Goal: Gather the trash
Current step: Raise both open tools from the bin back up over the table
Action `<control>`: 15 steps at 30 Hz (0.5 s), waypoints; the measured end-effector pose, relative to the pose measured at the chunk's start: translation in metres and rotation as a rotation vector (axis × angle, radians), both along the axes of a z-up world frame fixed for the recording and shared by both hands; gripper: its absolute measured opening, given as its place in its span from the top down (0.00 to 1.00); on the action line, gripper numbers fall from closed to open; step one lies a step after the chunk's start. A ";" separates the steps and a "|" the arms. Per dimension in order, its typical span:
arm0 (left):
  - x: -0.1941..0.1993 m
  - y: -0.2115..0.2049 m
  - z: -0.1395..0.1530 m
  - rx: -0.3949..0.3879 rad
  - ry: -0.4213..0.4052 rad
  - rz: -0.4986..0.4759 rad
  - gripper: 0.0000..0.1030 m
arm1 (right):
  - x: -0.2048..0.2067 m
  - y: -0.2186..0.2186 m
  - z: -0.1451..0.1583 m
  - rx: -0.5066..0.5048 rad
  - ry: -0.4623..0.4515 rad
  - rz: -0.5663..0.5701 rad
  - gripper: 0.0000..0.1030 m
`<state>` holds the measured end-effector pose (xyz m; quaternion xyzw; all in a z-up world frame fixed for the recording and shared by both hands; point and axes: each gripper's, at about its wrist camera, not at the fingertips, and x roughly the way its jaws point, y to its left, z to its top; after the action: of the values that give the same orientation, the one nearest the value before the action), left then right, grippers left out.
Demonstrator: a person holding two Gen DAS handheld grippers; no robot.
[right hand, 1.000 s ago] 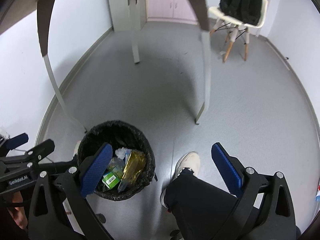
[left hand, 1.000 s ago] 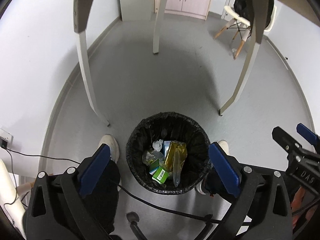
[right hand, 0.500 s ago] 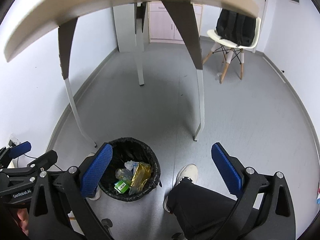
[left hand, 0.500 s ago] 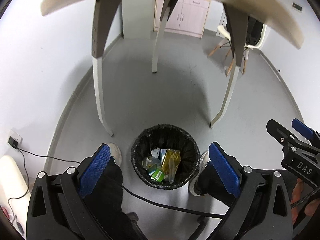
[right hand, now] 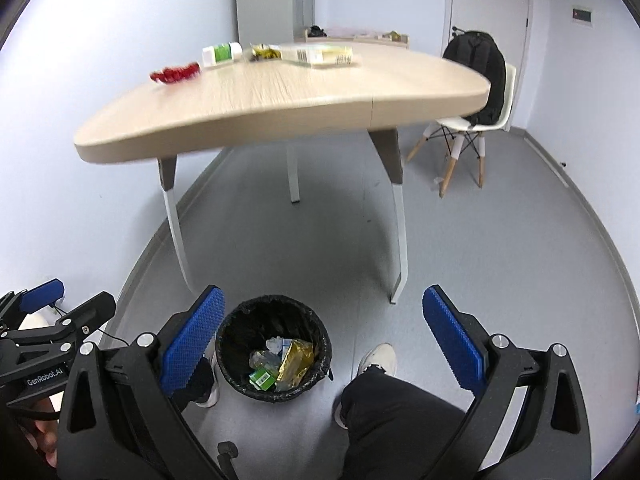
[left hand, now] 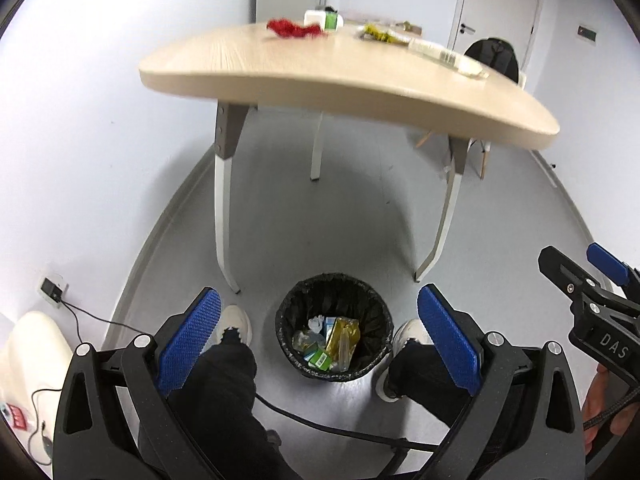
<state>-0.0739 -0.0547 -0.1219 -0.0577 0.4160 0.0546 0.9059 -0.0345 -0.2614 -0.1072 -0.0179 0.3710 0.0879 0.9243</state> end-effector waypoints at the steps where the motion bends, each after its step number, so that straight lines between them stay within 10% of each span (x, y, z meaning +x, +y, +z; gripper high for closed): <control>1: -0.003 0.001 0.007 0.000 -0.013 0.000 0.06 | -0.002 0.000 0.004 0.000 -0.006 0.001 0.07; 15: 0.001 0.015 0.063 0.004 -0.071 0.015 0.06 | -0.003 0.004 0.068 0.022 -0.071 0.025 0.07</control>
<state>-0.0732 -0.0396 -0.0589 -0.0609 0.3830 0.0602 0.9198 -0.0379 -0.2570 -0.0389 -0.0157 0.3369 0.1029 0.9358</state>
